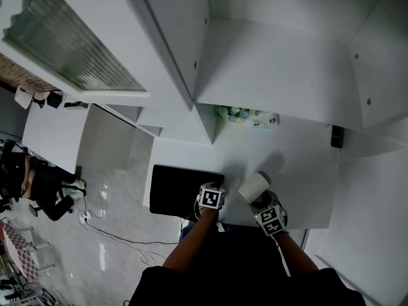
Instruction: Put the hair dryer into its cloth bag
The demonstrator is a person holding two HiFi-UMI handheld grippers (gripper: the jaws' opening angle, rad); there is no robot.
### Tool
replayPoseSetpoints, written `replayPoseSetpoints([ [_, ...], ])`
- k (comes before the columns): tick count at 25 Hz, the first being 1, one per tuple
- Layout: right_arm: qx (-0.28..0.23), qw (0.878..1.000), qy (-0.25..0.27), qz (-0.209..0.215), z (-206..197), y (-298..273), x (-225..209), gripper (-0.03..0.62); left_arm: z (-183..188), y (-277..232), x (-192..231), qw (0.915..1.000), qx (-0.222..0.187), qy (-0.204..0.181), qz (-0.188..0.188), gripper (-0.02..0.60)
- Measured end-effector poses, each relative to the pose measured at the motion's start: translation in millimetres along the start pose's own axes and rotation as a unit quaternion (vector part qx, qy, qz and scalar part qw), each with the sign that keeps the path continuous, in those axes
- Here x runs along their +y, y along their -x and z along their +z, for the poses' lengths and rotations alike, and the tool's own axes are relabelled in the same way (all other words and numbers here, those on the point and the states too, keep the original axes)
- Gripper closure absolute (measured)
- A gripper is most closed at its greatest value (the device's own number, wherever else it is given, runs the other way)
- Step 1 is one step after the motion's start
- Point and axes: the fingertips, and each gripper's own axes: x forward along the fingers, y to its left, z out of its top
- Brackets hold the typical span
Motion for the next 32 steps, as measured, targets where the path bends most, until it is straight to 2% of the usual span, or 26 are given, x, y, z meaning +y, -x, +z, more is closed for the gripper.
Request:
replayPoseSetpoints([
  [2, 0.002, 1.000, 0.000, 0.002, -1, -1, 1, 0.378, 0, 0, 0, 0.9999, -0.005, 0.011, -0.006, 0.544],
  [5, 0.009, 1.000, 0.004, 0.006, -1, -3, 5, 0.378, 0, 5, -1, 0.9997, -0.008, 0.018, -0.015, 0.551],
  [14, 0.034, 0.999, 0.032, 0.025, 1, -17, 24, 0.378, 8, 35, -7, 0.9991, -0.017, 0.000, -0.040, 0.551],
  [19, 0.053, 0.994, 0.098, 0.011, 0, -26, 38, 0.378, 10, 53, -12, 0.9973, -0.025, -0.012, -0.068, 0.551],
  [21, 0.057, 0.992, 0.109, 0.010, 0, -29, 43, 0.378, 11, 62, -14, 0.9963, -0.025, -0.024, -0.078, 0.551],
  [32, 0.113, 0.990, 0.088, -0.016, -15, -46, 76, 0.378, 12, 93, -20, 0.9907, -0.017, -0.032, -0.131, 0.551],
])
